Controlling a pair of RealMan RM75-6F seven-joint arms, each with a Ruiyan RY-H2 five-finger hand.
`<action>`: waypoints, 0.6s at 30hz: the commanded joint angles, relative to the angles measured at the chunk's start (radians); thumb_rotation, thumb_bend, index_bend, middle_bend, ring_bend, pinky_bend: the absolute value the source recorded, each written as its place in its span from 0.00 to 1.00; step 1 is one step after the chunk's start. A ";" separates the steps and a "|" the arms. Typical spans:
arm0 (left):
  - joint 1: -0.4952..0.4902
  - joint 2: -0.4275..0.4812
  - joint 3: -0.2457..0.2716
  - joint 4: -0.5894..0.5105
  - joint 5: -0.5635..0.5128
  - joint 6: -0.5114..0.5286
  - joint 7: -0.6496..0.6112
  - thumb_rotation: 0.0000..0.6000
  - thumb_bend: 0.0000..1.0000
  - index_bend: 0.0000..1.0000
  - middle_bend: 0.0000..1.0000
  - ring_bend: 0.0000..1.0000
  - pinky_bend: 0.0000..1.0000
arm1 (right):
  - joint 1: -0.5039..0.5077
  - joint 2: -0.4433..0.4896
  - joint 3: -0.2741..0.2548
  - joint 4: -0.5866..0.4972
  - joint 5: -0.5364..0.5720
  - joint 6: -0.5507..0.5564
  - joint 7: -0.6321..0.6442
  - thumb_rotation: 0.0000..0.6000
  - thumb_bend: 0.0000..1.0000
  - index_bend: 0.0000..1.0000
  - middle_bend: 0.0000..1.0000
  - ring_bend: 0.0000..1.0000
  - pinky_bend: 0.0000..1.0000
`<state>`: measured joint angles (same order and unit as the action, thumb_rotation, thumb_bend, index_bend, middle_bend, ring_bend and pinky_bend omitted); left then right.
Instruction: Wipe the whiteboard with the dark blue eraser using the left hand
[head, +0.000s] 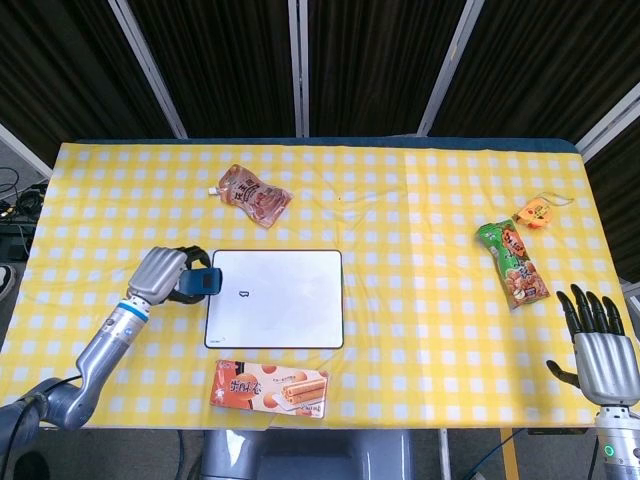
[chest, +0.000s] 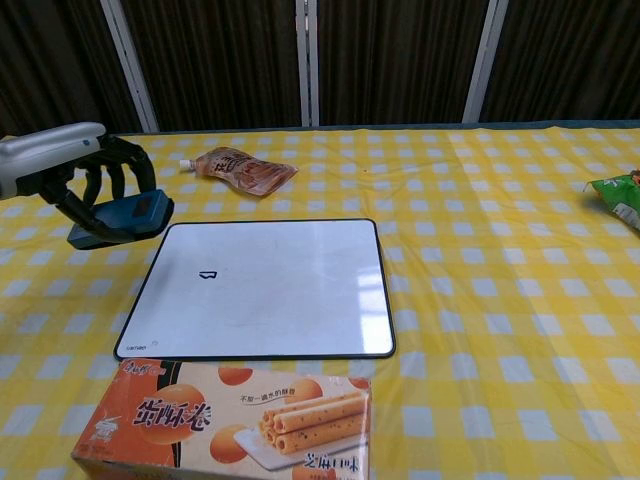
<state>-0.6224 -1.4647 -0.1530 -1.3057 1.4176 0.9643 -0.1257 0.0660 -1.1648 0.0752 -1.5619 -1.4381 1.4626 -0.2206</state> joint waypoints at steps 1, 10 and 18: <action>-0.058 -0.060 -0.029 -0.002 -0.014 -0.043 0.023 1.00 0.19 0.56 0.39 0.50 0.59 | 0.003 -0.003 0.005 0.008 0.016 -0.009 0.000 1.00 0.00 0.00 0.00 0.00 0.00; -0.147 -0.232 -0.047 0.113 -0.081 -0.136 0.014 1.00 0.19 0.58 0.39 0.51 0.59 | 0.012 -0.012 0.018 0.042 0.064 -0.044 0.008 1.00 0.00 0.00 0.00 0.00 0.00; -0.151 -0.288 -0.032 0.210 -0.068 -0.114 -0.049 1.00 0.23 0.59 0.40 0.51 0.59 | 0.011 -0.015 0.016 0.056 0.075 -0.050 0.013 1.00 0.00 0.00 0.00 0.00 0.00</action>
<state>-0.7740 -1.7417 -0.1886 -1.1101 1.3483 0.8440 -0.1603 0.0766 -1.1800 0.0909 -1.5061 -1.3627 1.4122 -0.2073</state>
